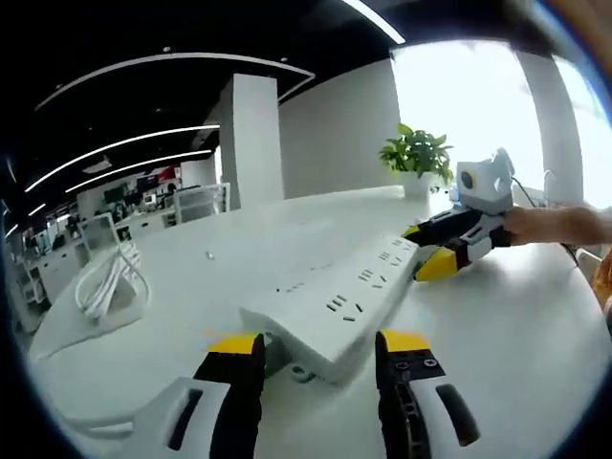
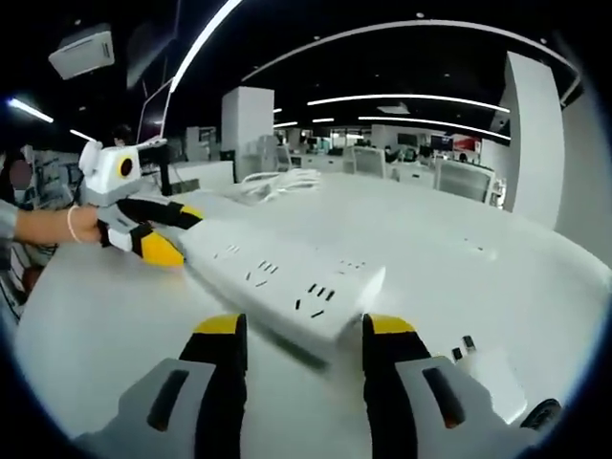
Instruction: Straighten the power strip on the desk, plug the charger into it
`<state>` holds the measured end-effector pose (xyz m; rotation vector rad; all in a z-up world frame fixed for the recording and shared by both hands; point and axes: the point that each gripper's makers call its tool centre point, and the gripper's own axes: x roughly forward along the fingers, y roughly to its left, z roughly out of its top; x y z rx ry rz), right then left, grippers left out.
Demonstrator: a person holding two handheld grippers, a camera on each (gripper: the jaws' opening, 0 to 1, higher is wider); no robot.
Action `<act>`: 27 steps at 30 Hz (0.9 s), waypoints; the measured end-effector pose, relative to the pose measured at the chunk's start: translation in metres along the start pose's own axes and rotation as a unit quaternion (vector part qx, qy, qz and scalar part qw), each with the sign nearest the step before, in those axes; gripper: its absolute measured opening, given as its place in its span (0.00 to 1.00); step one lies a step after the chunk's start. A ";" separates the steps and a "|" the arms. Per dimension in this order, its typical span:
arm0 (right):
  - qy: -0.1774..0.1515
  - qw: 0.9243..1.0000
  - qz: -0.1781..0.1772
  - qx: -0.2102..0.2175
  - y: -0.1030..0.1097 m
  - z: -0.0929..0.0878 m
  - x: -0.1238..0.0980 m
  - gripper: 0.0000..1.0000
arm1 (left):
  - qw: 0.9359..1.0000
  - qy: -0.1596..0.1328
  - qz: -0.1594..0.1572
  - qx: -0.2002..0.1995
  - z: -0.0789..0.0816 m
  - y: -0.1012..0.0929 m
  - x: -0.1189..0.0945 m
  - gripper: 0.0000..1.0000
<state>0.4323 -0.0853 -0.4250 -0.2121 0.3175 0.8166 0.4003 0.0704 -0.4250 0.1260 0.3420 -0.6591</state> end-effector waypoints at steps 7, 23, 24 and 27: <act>0.000 1.000 -0.008 0.000 -0.002 0.000 0.001 0.44 | 1.000 0.001 0.001 0.006 0.000 0.001 0.001 0.43; 0.006 0.999 -0.028 -0.019 0.005 -0.004 0.001 0.44 | 1.000 0.002 -0.006 0.006 -0.001 0.002 0.001 0.42; 0.006 0.999 -0.029 -0.016 0.003 -0.004 0.001 0.44 | 1.000 0.002 -0.007 0.006 -0.001 0.002 0.001 0.42; 0.006 0.999 -0.029 -0.015 0.002 -0.004 0.001 0.44 | 1.000 0.001 -0.010 0.007 -0.001 0.003 0.001 0.42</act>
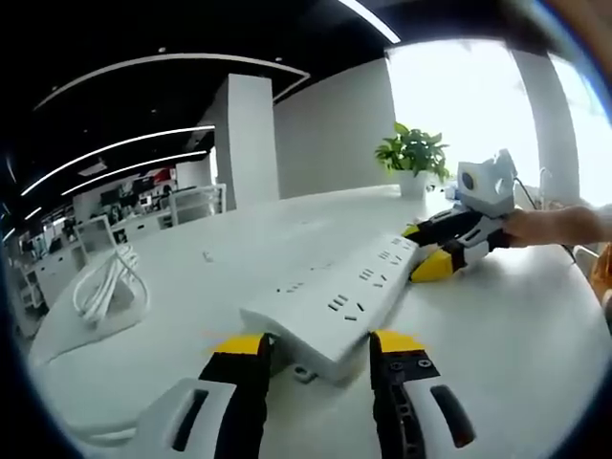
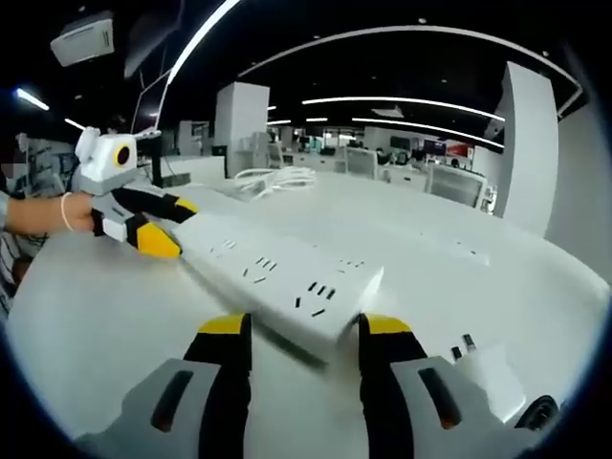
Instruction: Straighten the power strip on the desk, plug the charger into it
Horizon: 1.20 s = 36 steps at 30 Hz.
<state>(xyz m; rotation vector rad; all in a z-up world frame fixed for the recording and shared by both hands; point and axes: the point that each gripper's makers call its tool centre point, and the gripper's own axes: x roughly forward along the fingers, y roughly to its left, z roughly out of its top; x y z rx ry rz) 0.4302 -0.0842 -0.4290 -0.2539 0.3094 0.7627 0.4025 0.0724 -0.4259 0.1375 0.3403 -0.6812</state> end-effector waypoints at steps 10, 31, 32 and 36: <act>0.002 1.000 -0.008 0.009 0.000 0.000 0.001 0.43 | 1.000 0.000 -0.013 0.004 0.001 0.004 0.001 0.42; -0.014 0.998 -0.032 0.059 0.005 0.003 -0.002 0.40 | 0.999 -0.006 -0.044 0.017 0.001 0.013 0.002 0.42; -0.015 0.997 -0.034 0.060 0.005 0.003 -0.003 0.40 | 0.999 -0.006 -0.045 0.018 0.001 0.013 0.002 0.42; -0.012 0.997 -0.039 0.062 0.005 0.003 -0.003 0.39 | 0.999 -0.009 -0.048 0.020 0.001 0.014 0.002 0.42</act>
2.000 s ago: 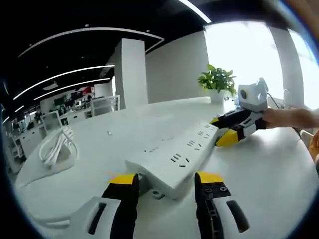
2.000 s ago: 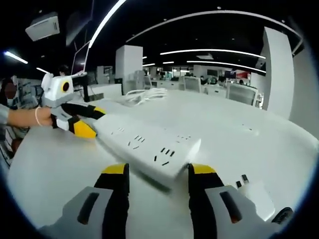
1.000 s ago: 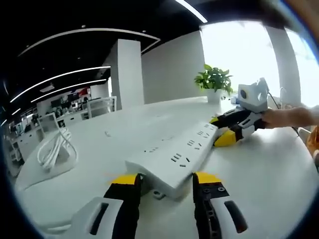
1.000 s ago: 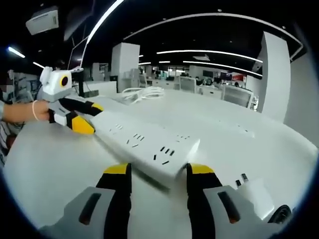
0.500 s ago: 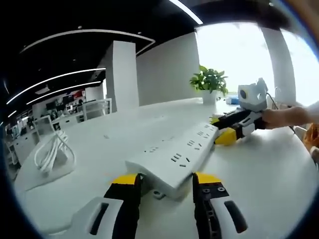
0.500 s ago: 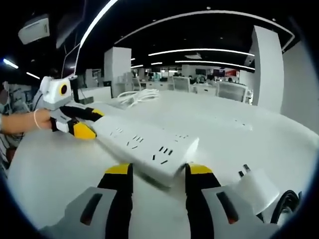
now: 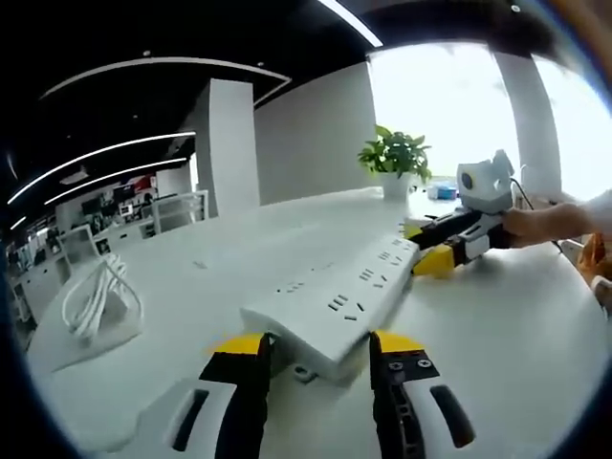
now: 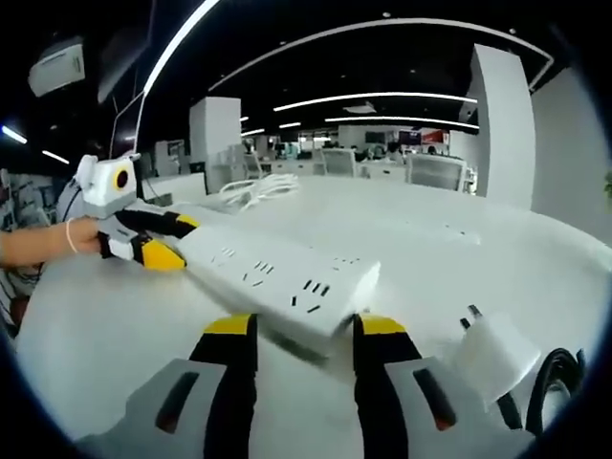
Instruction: Straighten the power strip on the desk, plug the charger into it
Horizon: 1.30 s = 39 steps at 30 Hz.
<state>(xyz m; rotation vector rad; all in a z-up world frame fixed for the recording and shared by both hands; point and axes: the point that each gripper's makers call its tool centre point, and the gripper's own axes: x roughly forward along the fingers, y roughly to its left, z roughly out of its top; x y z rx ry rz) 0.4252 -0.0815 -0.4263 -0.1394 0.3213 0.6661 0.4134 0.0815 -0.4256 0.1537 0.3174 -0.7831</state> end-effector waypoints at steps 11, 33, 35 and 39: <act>0.004 1.000 -0.006 -0.005 0.001 -0.001 -0.001 0.36 | 1.000 -0.001 -0.003 0.006 -0.001 0.002 0.001 0.42; 0.003 1.000 -0.001 0.004 -0.004 0.002 0.007 0.36 | 1.000 -0.001 0.009 0.003 0.000 0.008 0.002 0.42; 0.004 1.000 0.000 0.006 -0.003 0.002 0.006 0.35 | 1.000 0.007 0.017 0.002 0.000 0.006 0.000 0.42; 0.003 1.000 0.002 0.003 0.004 0.000 0.002 0.35 | 1.000 0.008 0.018 0.002 -0.003 0.006 -0.005 0.42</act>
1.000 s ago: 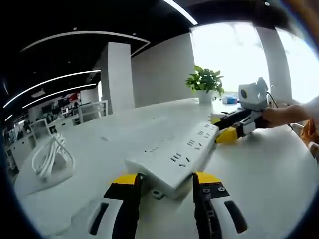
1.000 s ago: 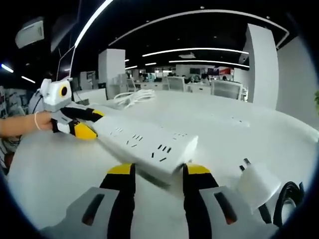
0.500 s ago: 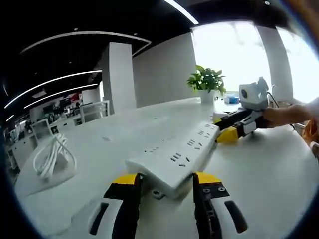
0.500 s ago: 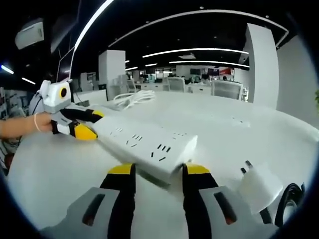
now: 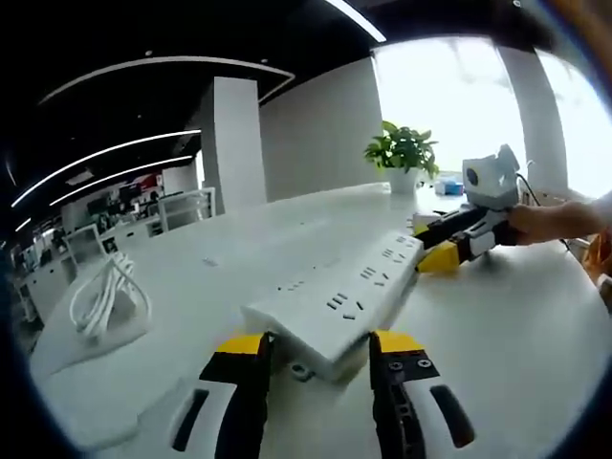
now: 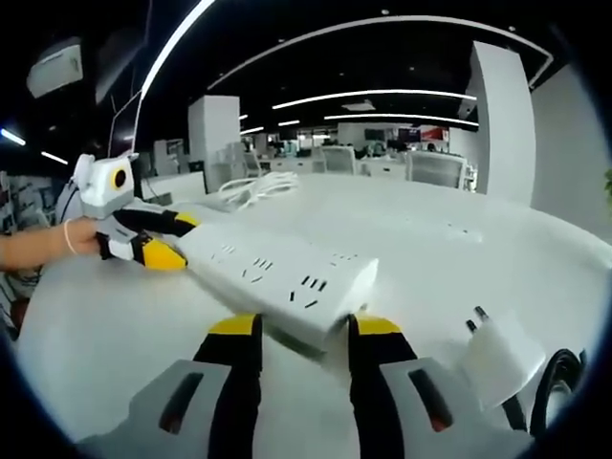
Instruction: Straighten the power strip on the desk, plug the charger into it
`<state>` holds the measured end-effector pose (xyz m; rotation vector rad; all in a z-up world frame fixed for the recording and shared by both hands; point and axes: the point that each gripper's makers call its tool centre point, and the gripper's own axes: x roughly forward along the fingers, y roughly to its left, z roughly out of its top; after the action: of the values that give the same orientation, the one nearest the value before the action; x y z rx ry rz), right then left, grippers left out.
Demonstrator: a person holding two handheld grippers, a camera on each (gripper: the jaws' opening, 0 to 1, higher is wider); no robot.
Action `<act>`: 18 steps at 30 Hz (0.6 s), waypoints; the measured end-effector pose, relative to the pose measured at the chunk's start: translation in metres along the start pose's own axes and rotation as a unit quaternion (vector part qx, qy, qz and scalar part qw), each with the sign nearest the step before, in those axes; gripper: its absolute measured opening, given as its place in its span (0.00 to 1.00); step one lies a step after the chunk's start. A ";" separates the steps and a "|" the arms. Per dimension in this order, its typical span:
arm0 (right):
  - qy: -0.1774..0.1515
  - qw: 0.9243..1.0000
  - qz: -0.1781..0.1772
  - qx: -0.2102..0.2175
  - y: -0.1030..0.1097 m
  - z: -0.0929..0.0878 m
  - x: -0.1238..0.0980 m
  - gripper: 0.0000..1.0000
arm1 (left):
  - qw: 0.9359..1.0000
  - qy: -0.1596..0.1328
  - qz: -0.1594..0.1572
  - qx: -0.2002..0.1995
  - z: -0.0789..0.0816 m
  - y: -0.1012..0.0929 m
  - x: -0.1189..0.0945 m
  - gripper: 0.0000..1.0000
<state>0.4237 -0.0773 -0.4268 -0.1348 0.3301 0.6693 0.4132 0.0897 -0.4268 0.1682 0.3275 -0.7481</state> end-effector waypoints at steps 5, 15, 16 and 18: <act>-0.002 1.000 0.002 -0.006 0.003 -0.001 -0.001 0.34 | 1.000 -0.003 -0.001 0.000 0.000 0.000 -0.002 0.42; -0.002 1.000 0.003 -0.008 0.003 -0.001 -0.001 0.34 | 1.000 -0.007 -0.001 0.002 -0.001 0.000 -0.002 0.42; -0.002 1.000 0.003 -0.009 0.003 -0.001 -0.001 0.34 | 1.000 -0.007 0.000 0.004 -0.001 0.000 -0.002 0.42; -0.004 1.000 0.004 -0.012 0.003 -0.001 -0.001 0.34 | 1.000 -0.007 0.000 0.007 -0.001 0.000 -0.002 0.42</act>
<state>0.4206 -0.0762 -0.4276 -0.1543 0.3154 0.6818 0.4117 0.0911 -0.4273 0.1768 0.3093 -0.7508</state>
